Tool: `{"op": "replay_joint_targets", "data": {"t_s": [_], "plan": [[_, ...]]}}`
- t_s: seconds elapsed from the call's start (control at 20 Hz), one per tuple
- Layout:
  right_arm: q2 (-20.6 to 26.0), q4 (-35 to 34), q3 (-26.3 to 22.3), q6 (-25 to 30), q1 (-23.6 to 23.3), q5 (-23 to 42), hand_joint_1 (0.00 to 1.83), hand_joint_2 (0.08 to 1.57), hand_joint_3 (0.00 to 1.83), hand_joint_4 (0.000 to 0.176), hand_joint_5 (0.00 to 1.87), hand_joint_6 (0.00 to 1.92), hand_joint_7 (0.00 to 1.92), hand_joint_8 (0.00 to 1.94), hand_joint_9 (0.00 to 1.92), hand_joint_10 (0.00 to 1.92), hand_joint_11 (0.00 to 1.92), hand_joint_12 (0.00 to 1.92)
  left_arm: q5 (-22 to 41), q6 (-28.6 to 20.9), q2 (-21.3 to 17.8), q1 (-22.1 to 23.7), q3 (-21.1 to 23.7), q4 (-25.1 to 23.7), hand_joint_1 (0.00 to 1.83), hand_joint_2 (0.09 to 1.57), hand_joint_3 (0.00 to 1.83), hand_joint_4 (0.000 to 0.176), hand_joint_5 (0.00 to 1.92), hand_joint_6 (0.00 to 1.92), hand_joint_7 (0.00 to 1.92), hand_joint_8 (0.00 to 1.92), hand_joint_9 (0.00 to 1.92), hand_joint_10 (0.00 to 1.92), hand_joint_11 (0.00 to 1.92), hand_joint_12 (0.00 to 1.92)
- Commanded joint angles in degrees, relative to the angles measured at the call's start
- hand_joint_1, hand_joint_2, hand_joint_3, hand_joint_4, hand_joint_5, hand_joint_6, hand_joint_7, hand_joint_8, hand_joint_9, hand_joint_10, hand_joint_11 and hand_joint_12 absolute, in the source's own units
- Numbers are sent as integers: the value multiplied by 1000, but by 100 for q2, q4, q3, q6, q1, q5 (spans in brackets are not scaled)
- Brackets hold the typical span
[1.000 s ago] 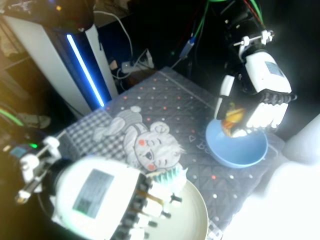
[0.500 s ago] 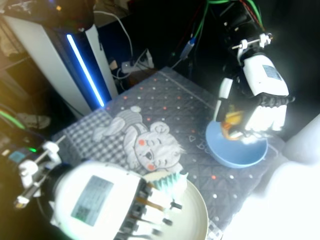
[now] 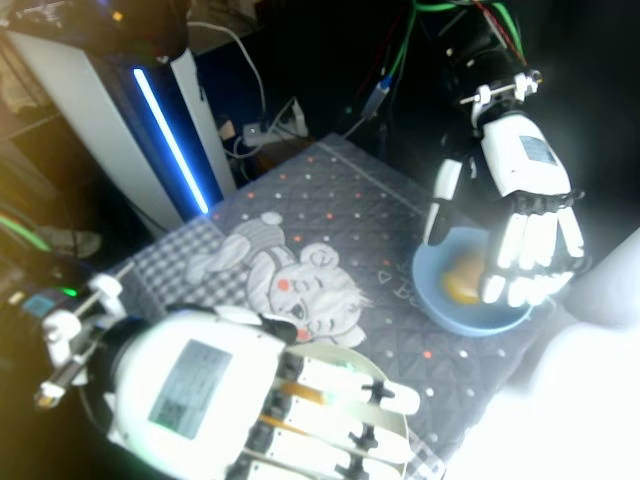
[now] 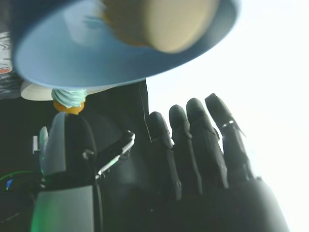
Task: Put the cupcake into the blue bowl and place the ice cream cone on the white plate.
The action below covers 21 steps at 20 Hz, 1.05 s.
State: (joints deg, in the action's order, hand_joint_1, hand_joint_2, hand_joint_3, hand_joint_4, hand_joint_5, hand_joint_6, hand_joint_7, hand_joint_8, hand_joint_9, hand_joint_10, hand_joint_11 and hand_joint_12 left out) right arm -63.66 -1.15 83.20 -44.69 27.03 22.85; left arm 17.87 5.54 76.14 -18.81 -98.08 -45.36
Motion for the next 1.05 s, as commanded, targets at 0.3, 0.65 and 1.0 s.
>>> {"op": "replay_joint_targets", "data": {"t_s": [0.3, 0.65, 1.0], "plan": [[65, -53, -303, 17, -101, 1082, 900, 651, 0, 76, 209, 0, 276, 1, 236, 8, 0, 769, 625, -44, -244, 26, 184, 126, 994, 889, 0, 23, 486, 0, 441, 0, 428, 0, 9, 964], [715, 59, -1059, -6, -100, 2006, 681, 724, 3, 124, 30, 1, 140, 2, 102, 5, 0, 479, 1300, 623, -1020, -29, 993, 807, 875, 836, 2, 81, 162, 0, 157, 0, 109, 1, 0, 238], [1301, 392, -1787, -14, -90, 2730, 568, 706, 0, 176, 0, 0, 62, 1, 37, 3, 0, 226, 2100, 932, -1546, -352, 1539, 1281, 772, 792, 0, 104, 89, 0, 41, 5, 23, 7, 0, 253]]}}
